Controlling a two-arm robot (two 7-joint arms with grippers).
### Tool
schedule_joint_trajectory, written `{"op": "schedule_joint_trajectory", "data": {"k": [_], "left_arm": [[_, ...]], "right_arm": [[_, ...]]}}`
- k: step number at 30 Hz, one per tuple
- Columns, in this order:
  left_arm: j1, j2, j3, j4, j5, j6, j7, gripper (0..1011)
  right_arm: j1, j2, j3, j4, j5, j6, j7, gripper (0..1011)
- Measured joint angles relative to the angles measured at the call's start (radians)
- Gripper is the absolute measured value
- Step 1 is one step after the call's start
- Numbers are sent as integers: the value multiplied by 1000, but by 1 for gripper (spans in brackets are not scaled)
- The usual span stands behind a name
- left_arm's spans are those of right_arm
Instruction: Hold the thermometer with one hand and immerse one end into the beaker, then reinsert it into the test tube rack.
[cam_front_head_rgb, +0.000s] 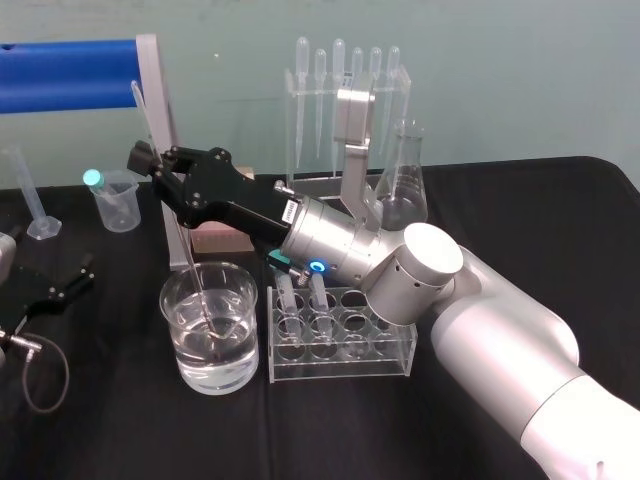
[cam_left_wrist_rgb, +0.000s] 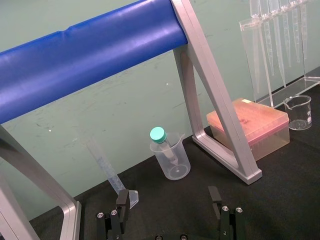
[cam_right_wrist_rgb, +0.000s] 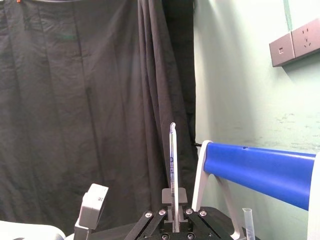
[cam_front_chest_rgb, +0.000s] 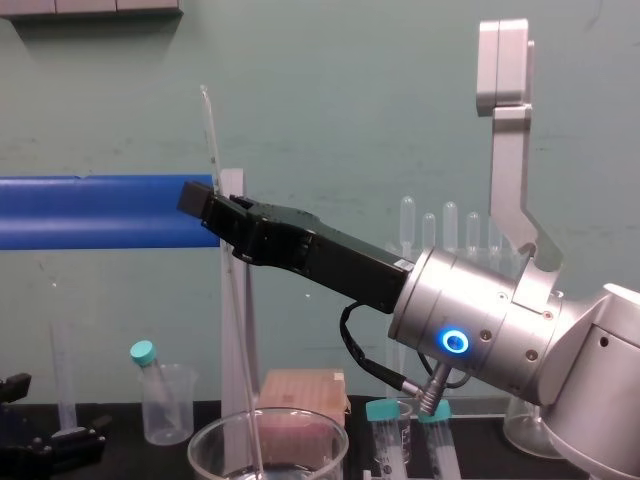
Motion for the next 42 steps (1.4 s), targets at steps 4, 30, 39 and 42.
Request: {"op": "schedule_joint_trajectory", "data": {"k": [4,30,39,42], "left_arm": [[0,0,0,0,0,0,0,1008],[0,0,0,0,0,0,0,1008],[0,0,0,0,0,0,0,1008],[0,0,0,0,0,0,0,1008]], "right_arm": [[0,0,0,0,0,0,0,57],[0,0,0,0,0,0,0,57],[0,0,0,0,0,0,0,57],[0,0,0,0,0,0,0,57]]}}
